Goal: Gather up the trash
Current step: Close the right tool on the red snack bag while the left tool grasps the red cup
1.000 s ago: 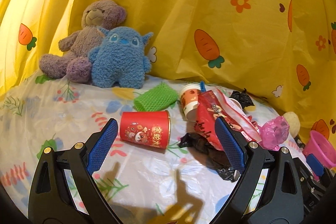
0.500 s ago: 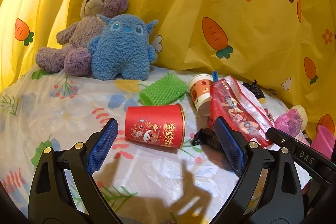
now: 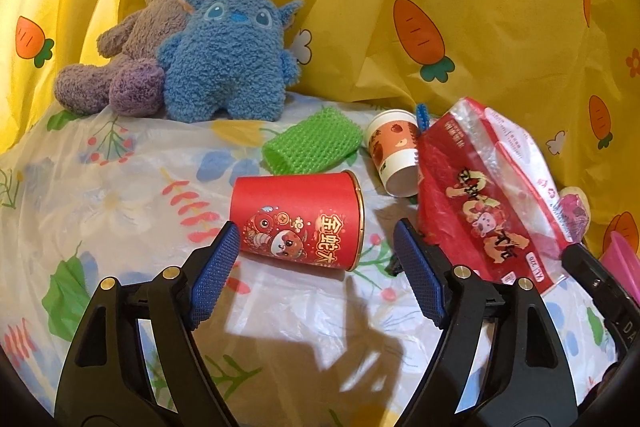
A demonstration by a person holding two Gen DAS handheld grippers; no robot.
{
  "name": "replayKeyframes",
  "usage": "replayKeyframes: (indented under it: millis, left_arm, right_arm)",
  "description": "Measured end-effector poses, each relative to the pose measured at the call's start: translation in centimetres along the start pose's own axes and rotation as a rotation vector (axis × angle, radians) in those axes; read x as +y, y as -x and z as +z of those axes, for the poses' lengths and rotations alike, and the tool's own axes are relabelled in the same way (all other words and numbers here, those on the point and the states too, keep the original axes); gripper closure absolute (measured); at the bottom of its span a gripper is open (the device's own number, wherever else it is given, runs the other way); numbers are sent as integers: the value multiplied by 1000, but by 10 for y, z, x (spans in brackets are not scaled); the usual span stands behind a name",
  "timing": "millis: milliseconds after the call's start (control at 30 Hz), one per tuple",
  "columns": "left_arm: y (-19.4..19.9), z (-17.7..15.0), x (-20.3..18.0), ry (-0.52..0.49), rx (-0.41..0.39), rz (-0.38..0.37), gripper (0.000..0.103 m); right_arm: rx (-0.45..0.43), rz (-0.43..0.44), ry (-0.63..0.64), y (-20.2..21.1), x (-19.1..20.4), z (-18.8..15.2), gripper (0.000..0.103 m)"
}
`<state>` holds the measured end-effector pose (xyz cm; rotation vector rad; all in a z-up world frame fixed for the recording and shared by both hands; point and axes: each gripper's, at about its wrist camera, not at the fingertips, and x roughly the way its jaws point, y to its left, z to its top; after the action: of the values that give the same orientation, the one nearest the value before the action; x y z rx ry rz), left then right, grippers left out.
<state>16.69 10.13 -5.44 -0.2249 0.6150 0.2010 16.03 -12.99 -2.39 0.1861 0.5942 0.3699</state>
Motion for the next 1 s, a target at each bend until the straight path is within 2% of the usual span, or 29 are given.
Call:
replayKeyframes:
  millis: [300,500,567,667,833,1000]
  left_arm:
    - [-23,4,-7,-18,68,47,40]
    - [-35,4,-5,-9,120,69,64]
    - [-37,3,-1,-2,131,78,79]
    - [-38,1,6,18,144,91,93]
    - [-33,1,15,49,121,92,98]
    - [-23,2,18,68,91,47,100]
  right_arm:
    - [12,-30,-29,16,-23,-9,100]
    - [-2,-20,-43,26,-28,-15,100]
    - [-3,-19,-45,28,-29,-17,100]
    - [-6,-12,-48,30,-29,-20,100]
    - [-18,-5,-33,39,-29,-23,100]
    - [-36,-11,-30,51,-32,-25,100]
